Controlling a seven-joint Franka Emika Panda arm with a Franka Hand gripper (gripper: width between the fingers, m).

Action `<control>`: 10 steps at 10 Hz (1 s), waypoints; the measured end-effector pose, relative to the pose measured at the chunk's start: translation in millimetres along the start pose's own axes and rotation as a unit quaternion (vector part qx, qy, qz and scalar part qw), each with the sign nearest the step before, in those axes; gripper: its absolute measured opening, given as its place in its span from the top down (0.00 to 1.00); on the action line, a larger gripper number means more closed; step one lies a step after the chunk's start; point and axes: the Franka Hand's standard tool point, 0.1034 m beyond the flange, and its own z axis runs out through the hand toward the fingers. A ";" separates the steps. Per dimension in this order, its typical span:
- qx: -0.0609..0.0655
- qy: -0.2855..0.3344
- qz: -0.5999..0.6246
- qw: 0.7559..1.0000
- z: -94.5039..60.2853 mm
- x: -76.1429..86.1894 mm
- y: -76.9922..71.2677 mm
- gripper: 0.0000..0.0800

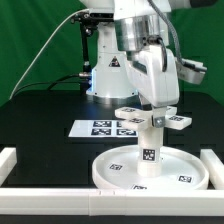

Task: Assemble round table

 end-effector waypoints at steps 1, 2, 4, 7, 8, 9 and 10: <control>-0.008 -0.009 -0.026 1.000 -5.2 0.1 -0.2 0.19; -0.011 -0.013 -0.066 0.998 -8.8 0.4 -3.1 0.19; -0.003 -0.009 -0.195 0.981 -11.3 5.4 -5.5 0.19; -0.004 -0.005 -0.397 0.918 -16.2 3.4 -9.3 0.19; -0.016 0.000 -0.447 0.895 -14.8 -1.9 -8.4 0.19; -0.016 0.000 -0.477 0.879 -14.8 1.1 -8.0 0.19; -0.016 -0.001 -0.499 0.866 -14.9 2.5 -7.8 0.19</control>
Offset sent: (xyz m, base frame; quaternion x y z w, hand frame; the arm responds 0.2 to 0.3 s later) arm -0.0006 -0.0079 0.0064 0.0316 0.0026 -0.2574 0.9658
